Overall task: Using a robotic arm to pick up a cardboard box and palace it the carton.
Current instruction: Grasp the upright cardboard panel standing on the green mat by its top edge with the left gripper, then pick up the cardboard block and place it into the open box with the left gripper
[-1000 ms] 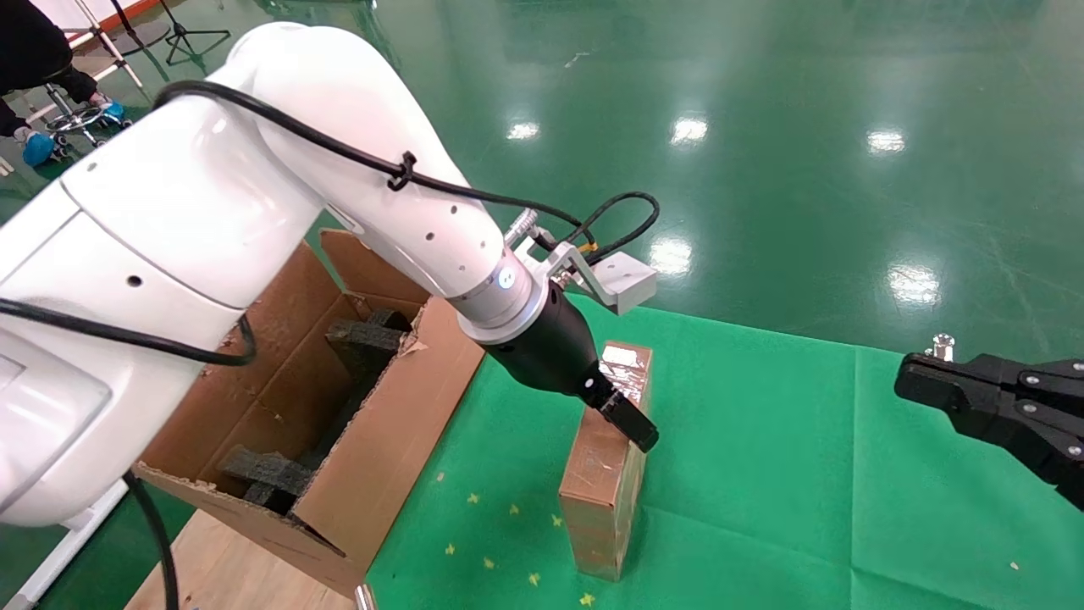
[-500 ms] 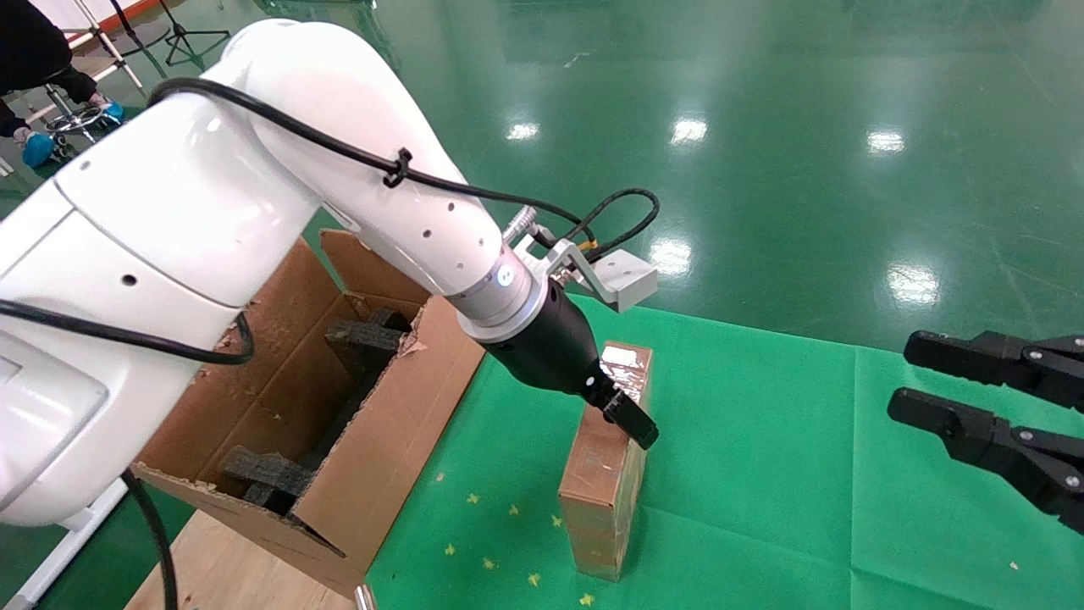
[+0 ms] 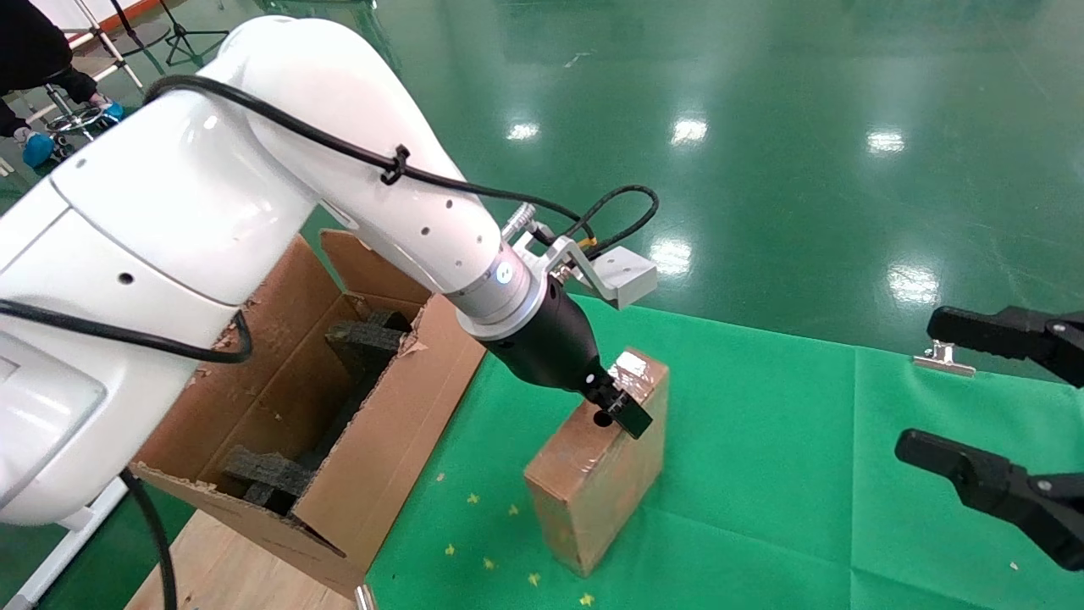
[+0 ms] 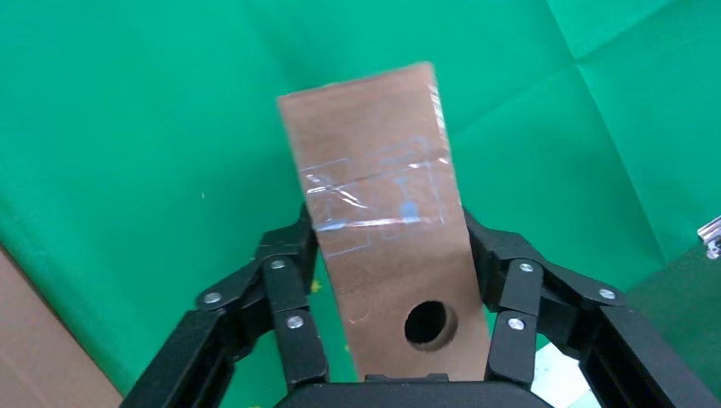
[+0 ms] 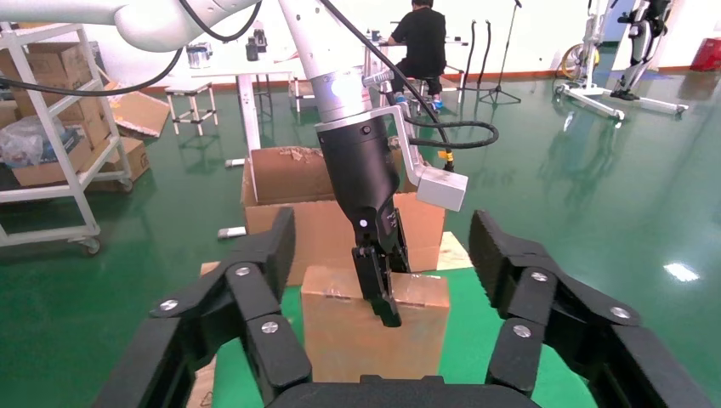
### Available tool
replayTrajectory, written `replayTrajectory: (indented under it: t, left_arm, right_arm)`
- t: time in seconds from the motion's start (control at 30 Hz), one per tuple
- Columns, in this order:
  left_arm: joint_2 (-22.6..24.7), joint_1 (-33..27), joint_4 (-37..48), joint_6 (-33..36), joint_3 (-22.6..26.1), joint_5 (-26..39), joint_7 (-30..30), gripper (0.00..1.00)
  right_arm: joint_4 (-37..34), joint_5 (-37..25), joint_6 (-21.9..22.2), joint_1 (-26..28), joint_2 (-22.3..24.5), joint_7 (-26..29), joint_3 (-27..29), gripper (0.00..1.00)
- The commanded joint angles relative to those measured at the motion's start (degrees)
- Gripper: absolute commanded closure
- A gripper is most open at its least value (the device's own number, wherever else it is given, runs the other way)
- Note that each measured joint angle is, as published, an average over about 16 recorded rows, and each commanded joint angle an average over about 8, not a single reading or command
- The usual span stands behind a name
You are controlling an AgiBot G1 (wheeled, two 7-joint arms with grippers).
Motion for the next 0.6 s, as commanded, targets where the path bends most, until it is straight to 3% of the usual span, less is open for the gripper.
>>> replayTrajectory:
  t: [0.03,0.33,0.6]
  left_arm:
    - [0.0,0.0,-0.2,-0.1,0.1,0.1,0.0,1.00]
    - [-10.3,-0.8,-1.1,-4.9,-6.6,-7.3,17.5,1.00]
    - [-19.2,-8.1,4.9,-7.8,-12.0,-8.1,28.6,1.00]
  right_arm:
    - [0.0,0.0,0.0,0.0,0.0,0.0,0.0,0.00]
    - [0.0,0.0,0.0,0.0,0.0,0.0,0.0,0.00]
    - [0.0,0.0,0.0,0.0,0.0,0.0,0.0,0.00]
